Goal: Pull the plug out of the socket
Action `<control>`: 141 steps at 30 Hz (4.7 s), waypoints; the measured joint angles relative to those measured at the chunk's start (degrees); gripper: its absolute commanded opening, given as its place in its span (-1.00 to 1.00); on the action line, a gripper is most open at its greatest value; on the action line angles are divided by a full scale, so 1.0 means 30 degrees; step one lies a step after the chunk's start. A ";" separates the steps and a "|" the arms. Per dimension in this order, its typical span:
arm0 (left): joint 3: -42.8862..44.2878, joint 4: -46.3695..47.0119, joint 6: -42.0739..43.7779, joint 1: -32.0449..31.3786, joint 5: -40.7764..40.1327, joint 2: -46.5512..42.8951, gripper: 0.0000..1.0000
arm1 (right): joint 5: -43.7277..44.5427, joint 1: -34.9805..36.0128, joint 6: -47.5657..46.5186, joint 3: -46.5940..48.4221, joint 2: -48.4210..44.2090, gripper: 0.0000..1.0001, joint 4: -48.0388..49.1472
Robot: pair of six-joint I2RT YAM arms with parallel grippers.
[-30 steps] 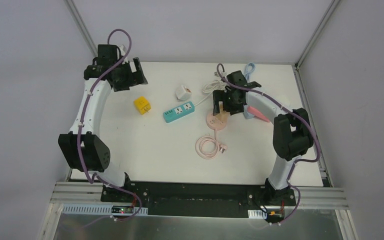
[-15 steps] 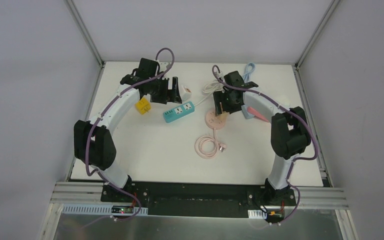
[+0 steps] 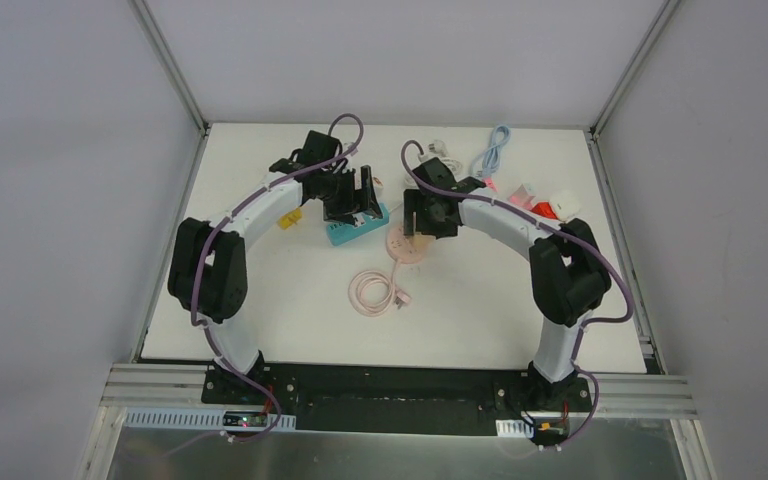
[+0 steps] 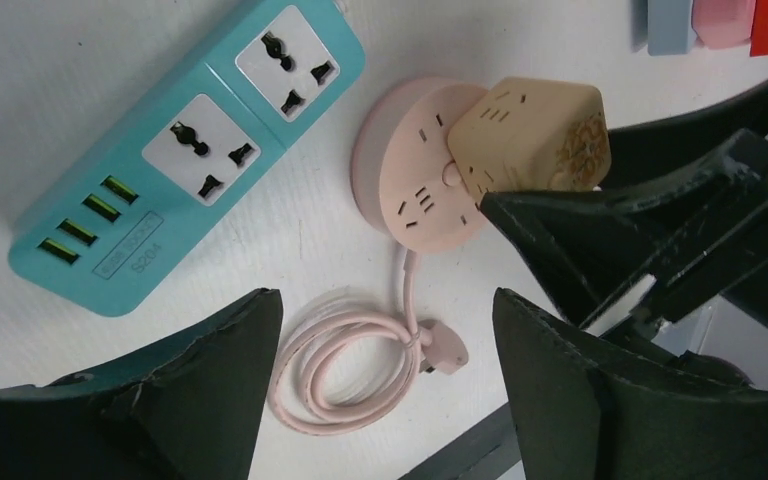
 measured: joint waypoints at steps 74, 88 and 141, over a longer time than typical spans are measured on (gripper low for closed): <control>0.0138 0.0758 -0.3563 -0.2725 -0.3024 0.4656 -0.22 | -0.2951 -0.0488 -0.2098 -0.2164 -0.1326 -1.00 0.3468; 0.0233 0.0386 -0.3563 -0.2725 -0.3002 0.4656 -0.34 | -0.2484 -0.0102 -0.2470 -0.2106 -0.1326 -1.00 0.3534; 0.2441 -0.2433 -0.2433 -0.2805 -0.3024 0.5748 -0.55 | -0.2419 0.0036 -0.4466 -0.1319 -0.1319 -1.00 0.2120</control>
